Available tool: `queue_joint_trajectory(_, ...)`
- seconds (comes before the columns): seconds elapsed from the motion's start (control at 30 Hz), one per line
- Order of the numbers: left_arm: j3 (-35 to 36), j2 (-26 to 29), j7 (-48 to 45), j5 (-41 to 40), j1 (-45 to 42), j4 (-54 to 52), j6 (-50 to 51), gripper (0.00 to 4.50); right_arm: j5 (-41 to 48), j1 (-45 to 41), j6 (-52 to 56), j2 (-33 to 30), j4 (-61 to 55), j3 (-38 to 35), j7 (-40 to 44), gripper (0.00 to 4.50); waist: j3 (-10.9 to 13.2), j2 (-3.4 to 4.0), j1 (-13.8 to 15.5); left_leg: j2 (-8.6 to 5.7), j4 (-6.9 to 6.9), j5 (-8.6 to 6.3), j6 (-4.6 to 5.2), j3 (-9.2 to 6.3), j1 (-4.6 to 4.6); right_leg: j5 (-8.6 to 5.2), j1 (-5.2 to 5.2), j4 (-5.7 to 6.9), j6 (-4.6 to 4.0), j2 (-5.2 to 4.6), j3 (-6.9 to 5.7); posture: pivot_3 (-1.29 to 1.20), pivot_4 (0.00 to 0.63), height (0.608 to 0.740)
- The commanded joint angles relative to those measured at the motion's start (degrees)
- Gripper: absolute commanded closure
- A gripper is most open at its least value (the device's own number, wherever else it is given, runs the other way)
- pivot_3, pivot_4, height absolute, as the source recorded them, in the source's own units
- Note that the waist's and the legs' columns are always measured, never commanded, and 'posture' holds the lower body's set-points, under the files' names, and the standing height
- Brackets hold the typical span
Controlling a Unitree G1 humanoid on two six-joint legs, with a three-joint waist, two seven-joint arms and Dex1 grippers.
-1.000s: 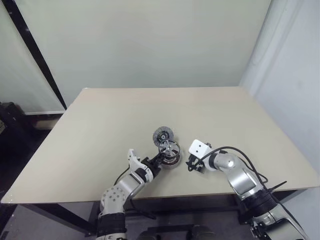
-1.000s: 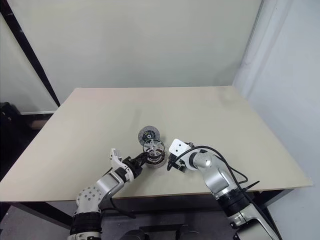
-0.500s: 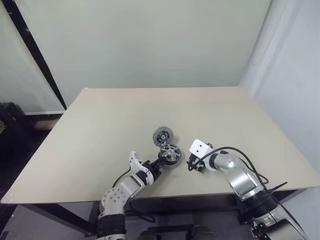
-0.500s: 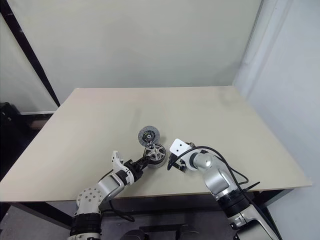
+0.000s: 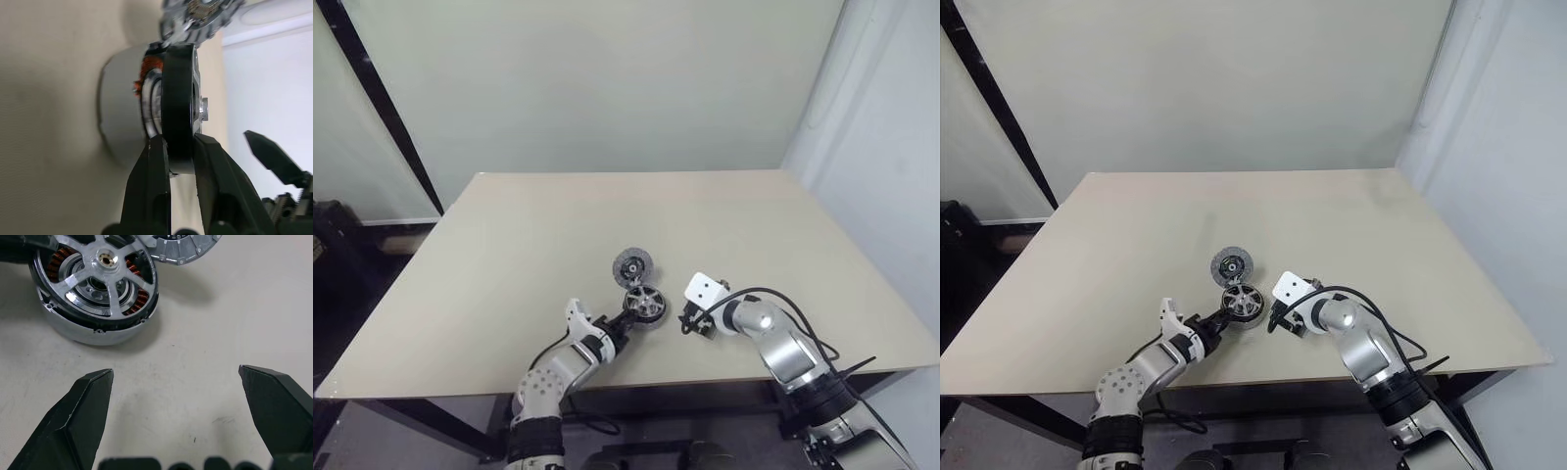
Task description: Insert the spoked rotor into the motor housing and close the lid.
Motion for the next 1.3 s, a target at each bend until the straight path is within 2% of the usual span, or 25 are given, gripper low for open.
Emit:
queue_joint_trajectory(0.03, 0.7, 0.8, 1.6, 0.3, -0.8, -2.4, 0.9, 2.53, 0.6, -0.8, -0.2, 0.1, -2.2, -1.5, -0.6, 0.0, 0.0, 0.0, 0.0, 0.0, 0.0, 0.0, 0.0, 0.0, 0.01, 0.0, 0.02, 0.0, 0.0, 0.0, 0.0, 0.0, 0.0, 0.74)
queue_joint_trajectory(0.23, -1.9, 4.7, 2.4, 0.6, 1.0, -10.8, 6.8, 0.46, 0.6, -0.8, -0.3, 0.3, -2.2, -1.6, -0.9, 0.0, 0.0, 0.0, -0.1, 0.07, 0.02, 0.0, 0.0, 0.02, 0.05, 0.0, 0.02, 0.02, 0.0, 0.05, 0.0, 0.0, 0.0, 0.74)
queue_joint_trajectory(0.43, -3.9, 13.8, 1.1, -0.3, 4.3, -24.3, 12.9, 0.46, 1.3, -1.7, -1.3, 0.7, -0.7, -3.2, -2.1, 0.0, 0.0, 0.01, 0.0, 0.08, -0.05, 0.0, -0.01, 0.0, -0.03, 0.01, -0.09, 0.06, 0.0, 0.04, 0.0, 0.0, 0.0, 0.74)
queue_joint_trajectory(0.6, -2.9, 18.8, -0.8, -0.1, 4.7, -30.1, 12.4, 0.46, 3.0, -2.4, -2.2, 2.0, 0.5, -4.9, -3.0, 0.0, 0.0, 0.01, 0.0, 0.01, 0.0, 0.0, -0.02, 0.01, -0.01, 0.0, -0.02, 0.03, -0.01, -0.06, 0.02, 0.0, 0.0, 0.74)
queue_joint_trajectory(0.7, -2.6, 21.4, -3.3, 2.9, 5.8, -31.9, 8.6, 0.44, 9.4, -1.6, 3.1, 6.2, -1.9, -8.3, -1.4, 0.6, 0.0, 0.01, -0.1, 0.05, -0.03, 0.0, -0.02, 0.04, 0.02, 0.0, -0.05, 0.03, -0.01, -0.05, 0.05, 0.0, 0.0, 0.74)
queue_joint_trajectory(0.9, -3.6, 24.7, -6.9, 9.7, 8.2, -32.1, 1.8, 0.44, 16.8, -0.9, 12.7, 11.8, -4.2, -9.1, 0.4, 2.78, 0.0, 0.04, 0.0, 0.12, -0.12, 0.0, -0.03, 0.01, 0.01, 0.0, -0.11, 0.08, -0.03, 0.0, -0.03, 0.0, 0.0, 0.74)
queue_joint_trajectory(1.07, -4.0, 25.1, -7.6, 14.3, 8.8, -31.6, -1.4, 0.44, 13.3, -2.9, 3.9, 16.4, 7.1, -6.1, -5.9, 4.47, 0.0, 0.04, 0.0, 0.08, -0.07, -0.01, -0.04, 0.06, 0.01, 0.0, -0.08, 0.02, -0.02, -0.06, 0.0, 0.0, 0.0, 0.74)
queue_joint_trajectory(1.17, -4.4, 24.9, -8.2, 15.6, 8.9, -31.7, -2.3, 0.44, 11.6, -4.6, -2.1, 18.2, 15.2, -5.8, -9.7, 4.47, 0.0, 0.04, 0.0, 0.1, -0.06, -0.01, -0.05, 0.07, -0.01, 0.0, -0.1, 0.02, -0.02, -0.06, -0.02, 0.0, 0.0, 0.74)
queue_joint_trajectory(1.3, -5.3, 24.8, -9.0, 17.6, 9.2, -32.0, -3.4, 0.44, 9.8, -5.5, -6.6, 18.8, 25.2, -3.7, -10.3, 4.47, 0.0, 0.03, 0.0, 0.1, -0.07, -0.01, -0.05, 0.07, 0.02, 0.01, -0.08, 0.03, -0.02, -0.06, 0.0, 0.0, 0.0, 0.74)
